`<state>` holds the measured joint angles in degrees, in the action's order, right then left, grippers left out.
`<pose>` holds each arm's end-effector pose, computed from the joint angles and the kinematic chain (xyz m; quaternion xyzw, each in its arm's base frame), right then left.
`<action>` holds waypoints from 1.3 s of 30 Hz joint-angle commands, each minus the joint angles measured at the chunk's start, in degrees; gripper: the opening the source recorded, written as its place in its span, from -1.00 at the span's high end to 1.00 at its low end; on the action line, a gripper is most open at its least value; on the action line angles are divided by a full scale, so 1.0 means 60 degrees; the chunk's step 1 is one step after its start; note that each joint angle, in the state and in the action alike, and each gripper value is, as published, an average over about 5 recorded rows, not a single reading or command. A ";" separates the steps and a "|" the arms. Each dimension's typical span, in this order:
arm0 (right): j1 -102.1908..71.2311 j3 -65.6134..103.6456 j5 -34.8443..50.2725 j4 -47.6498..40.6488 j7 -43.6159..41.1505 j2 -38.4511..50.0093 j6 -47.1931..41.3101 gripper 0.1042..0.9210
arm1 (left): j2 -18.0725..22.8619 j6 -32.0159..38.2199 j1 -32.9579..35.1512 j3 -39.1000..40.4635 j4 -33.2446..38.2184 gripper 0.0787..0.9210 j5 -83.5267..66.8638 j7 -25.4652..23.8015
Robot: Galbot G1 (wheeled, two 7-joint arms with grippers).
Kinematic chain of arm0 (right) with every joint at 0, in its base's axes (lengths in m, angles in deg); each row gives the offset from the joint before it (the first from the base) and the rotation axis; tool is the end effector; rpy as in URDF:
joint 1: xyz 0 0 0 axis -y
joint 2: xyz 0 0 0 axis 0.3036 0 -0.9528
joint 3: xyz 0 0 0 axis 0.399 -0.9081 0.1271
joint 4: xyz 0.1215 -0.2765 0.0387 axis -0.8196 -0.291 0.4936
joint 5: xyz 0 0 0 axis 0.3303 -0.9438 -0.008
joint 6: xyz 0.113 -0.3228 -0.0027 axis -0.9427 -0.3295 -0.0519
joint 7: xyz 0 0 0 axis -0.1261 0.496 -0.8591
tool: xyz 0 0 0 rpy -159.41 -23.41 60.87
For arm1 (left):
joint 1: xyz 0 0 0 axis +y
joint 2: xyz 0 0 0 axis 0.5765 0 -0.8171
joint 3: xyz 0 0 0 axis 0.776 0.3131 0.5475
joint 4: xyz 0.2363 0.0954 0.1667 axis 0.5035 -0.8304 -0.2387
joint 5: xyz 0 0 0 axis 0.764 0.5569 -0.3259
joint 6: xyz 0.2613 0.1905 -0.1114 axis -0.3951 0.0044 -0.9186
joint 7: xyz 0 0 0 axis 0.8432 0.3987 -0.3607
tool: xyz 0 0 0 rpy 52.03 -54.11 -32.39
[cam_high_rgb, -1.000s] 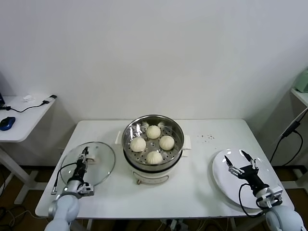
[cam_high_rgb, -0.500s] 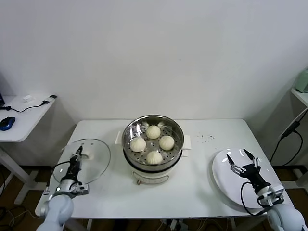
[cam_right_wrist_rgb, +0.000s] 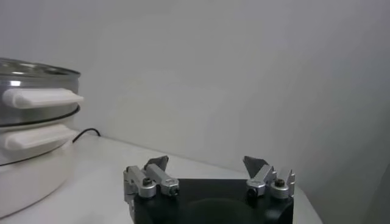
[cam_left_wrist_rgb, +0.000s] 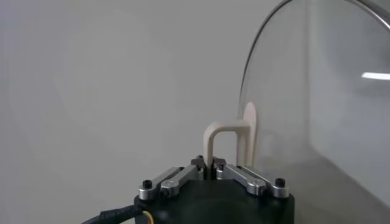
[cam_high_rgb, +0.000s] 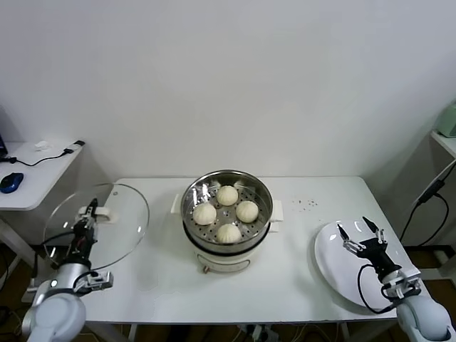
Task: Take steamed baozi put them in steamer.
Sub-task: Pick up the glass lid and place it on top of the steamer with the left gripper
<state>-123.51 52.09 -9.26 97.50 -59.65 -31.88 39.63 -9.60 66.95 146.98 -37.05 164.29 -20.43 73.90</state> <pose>0.2612 -0.2025 -0.3250 0.0953 -0.9899 0.0904 0.0533 0.2417 0.1263 -0.2506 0.0878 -0.6553 -0.7496 0.0323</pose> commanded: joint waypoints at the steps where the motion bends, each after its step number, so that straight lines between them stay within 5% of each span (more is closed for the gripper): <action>1: 0.0415 -0.0201 -0.0112 -0.0290 0.0205 0.0030 -0.0023 -0.76 | -0.2247 -0.3706 -0.0048 0.1593 0.2852 0.84 -0.0463 -0.0971; 7: 0.0840 -0.0428 -0.0280 -0.0613 0.0413 -0.0029 -0.0036 -0.76 | -0.2453 -0.5288 -0.2771 0.4569 0.2815 0.84 0.0110 -0.2738; 12: 0.1103 -0.0459 -0.0305 -0.0837 0.0497 -0.0158 -0.0010 -0.76 | -0.1037 -0.5382 -0.4191 0.5996 0.2584 0.84 0.1454 -0.4399; 18: 0.1259 -0.0422 -0.0375 -0.1100 0.0488 -0.0268 0.0052 -0.76 | 0.0784 -0.5382 -0.4490 0.6639 0.1970 0.84 0.2997 -0.5179; 27: 0.1296 -0.0297 -0.0532 -0.1251 0.0521 -0.0400 0.0110 -0.76 | 0.3563 -0.5167 -0.4523 0.7125 0.0292 0.84 0.4351 -0.4695; 39: 0.1065 0.0022 -0.0540 -0.1265 0.0510 -0.0338 0.0192 -0.76 | 0.4545 -0.5245 -0.4916 0.7752 -0.1521 0.84 0.4392 -0.3835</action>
<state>-117.09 51.64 -12.29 90.37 -56.66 -33.86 40.74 8.46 37.44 120.36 4.83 165.17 2.22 48.59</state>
